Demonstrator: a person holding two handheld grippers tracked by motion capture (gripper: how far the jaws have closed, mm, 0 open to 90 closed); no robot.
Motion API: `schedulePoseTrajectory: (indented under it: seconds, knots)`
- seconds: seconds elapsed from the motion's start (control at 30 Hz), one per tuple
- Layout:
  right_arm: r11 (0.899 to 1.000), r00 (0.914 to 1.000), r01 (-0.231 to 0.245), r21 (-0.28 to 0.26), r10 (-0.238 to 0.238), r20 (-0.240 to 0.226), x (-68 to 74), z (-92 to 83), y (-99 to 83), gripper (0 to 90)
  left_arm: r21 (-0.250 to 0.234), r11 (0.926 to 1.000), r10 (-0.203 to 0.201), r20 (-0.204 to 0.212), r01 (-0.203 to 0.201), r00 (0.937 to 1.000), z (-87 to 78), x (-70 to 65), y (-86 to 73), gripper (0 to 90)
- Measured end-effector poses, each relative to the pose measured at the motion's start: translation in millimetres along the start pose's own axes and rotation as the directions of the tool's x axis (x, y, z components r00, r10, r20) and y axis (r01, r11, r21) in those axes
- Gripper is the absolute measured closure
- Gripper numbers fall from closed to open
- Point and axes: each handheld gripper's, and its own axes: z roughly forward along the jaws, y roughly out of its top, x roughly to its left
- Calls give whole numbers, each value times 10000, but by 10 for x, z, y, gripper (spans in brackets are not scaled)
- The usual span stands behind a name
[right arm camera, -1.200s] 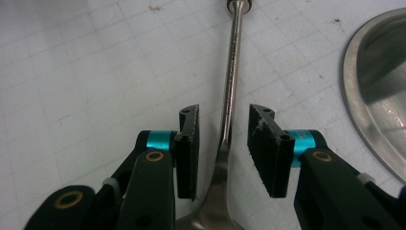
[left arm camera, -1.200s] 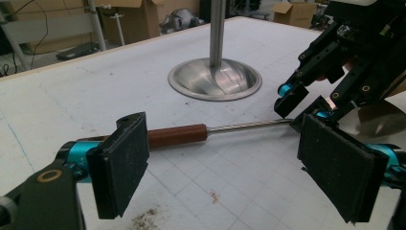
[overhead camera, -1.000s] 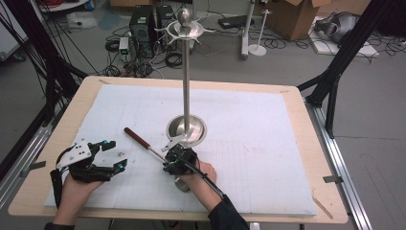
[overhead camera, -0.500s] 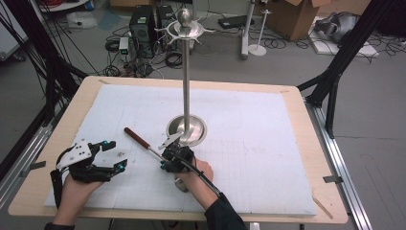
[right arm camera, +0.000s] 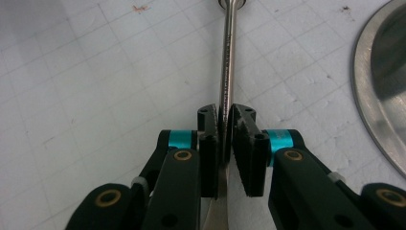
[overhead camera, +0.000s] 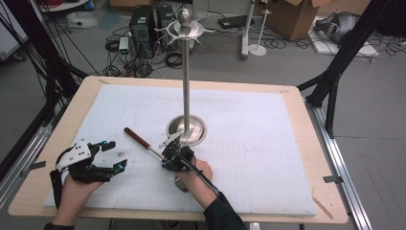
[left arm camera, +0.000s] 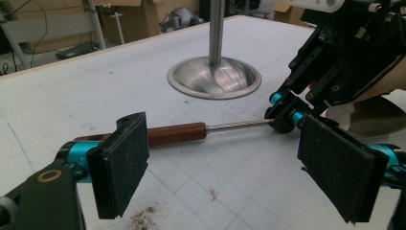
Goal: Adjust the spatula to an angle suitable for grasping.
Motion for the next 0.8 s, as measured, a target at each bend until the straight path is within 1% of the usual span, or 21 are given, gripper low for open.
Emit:
schedulePoseTrajectory:
  seconds: [0.1, 0.13, 0.17, 0.2, 0.3, 0.4, 0.43, 0.53, 0.63, 0.73, 0.8]
  knots:
    - [9999, 9999, 48, -90, -47, 130, 13, 2, -1, 838, -12, 10000, 4, -19, -4, 10000, 6, -3, -3, 185]
    - [9996, 9995, 268, -53, -267, 188, 15, -1, 0, 839, 1, 10000, 20, -12, -20, 10000, 5, -2, -4, 185]
    - [9997, 9995, 219, -48, -218, 236, 27, 0, 0, 839, -6, 10000, 28, -28, -28, 10000, 5, -4, -4, 185]
    - [9993, 9990, 360, -42, -359, 266, 29, 0, 1, 840, -12, 10000, 59, -28, -59, 10000, 2, -4, -4, 185]
    - [9991, 9980, 403, -163, -394, 504, 37, -14, -5, 840, -146, 9999, 88, -36, -88, 10000, -17, -1, 6, 185]
    - [9987, 9986, 299, -409, -281, 458, 17, -59, -16, 840, -328, 9994, 75, -30, -76, 10000, -46, 10, 25, 185]
    - [9982, 9990, 237, -553, -215, 400, 13, -84, -23, 840, -352, 9994, 66, -30, -67, 10000, -53, 14, 27, 185]
    - [9971, 9996, 129, -749, -109, 277, 8, -145, -34, 840, -401, 9992, 35, -33, -37, 10000, -84, 30, 29, 185]
    - [9947, 9997, 139, -1017, -120, 191, -17, -196, -54, 840, -529, 9986, 49, -119, -55, 9999, -113, 37, 34, 185]
    - [9918, 9999, 41, -1279, -21, 158, -30, -230, -75, 841, -597, 9982, 77, -149, -86, 9999, -141, 34, 35, 185]
    - [9898, 9999, 11, -1427, 4, 105, -44, -250, -87, 841, -551, 9984, 87, -174, -96, 9998, -163, 32, 28, 185]
